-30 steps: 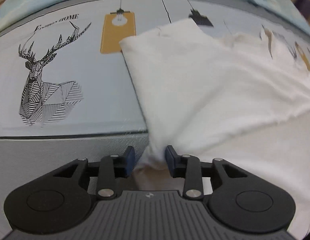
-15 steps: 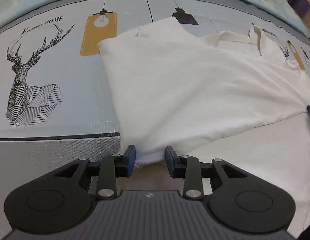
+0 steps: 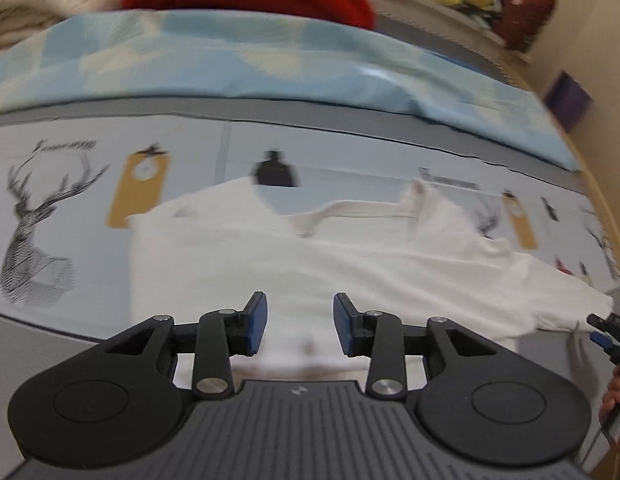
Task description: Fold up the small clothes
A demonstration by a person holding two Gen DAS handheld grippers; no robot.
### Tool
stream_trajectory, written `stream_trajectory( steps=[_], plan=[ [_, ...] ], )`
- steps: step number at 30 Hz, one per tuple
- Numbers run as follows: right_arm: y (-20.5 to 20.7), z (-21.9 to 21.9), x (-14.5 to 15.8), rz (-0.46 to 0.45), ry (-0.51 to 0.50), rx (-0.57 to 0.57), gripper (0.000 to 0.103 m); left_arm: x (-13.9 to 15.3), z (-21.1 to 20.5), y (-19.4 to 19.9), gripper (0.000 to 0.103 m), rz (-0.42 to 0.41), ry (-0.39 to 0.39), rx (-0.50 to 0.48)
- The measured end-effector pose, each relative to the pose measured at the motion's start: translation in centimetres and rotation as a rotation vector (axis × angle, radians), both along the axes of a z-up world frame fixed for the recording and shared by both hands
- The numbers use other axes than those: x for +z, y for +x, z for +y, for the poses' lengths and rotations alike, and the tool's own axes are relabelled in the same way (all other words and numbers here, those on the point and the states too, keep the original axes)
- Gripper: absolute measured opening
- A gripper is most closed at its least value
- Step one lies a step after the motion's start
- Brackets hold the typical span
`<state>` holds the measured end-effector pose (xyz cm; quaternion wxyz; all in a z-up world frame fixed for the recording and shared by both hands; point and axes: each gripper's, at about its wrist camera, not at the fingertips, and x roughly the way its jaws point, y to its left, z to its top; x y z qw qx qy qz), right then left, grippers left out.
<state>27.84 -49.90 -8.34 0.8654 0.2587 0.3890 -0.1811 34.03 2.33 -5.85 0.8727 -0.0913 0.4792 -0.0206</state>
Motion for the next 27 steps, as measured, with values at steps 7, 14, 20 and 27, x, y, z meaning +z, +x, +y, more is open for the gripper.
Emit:
stream_trajectory(
  steps=[7, 14, 20, 27],
  plan=[
    [-2.8, -9.8, -3.4, -0.012, 0.113, -0.288, 0.043, -0.6, -3.5, -0.1, 0.042, 0.006, 0.01, -0.056],
    [-2.7, -13.6, -5.5, -0.115, 0.217, -0.405, 0.043, -1.9, -2.2, 0.2, 0.042, 0.035, 0.04, -0.031],
    [-1.3, -13.5, -6.2, -0.124, 0.177, -0.442, 0.006, -2.0, -0.5, 0.1, 0.042, 0.043, 0.044, -0.014],
    [1.1, -7.6, -0.6, -0.179, -0.113, -0.365, 0.005, -1.1, 3.6, -0.5, 0.042, 0.028, 0.026, 0.059]
  ],
)
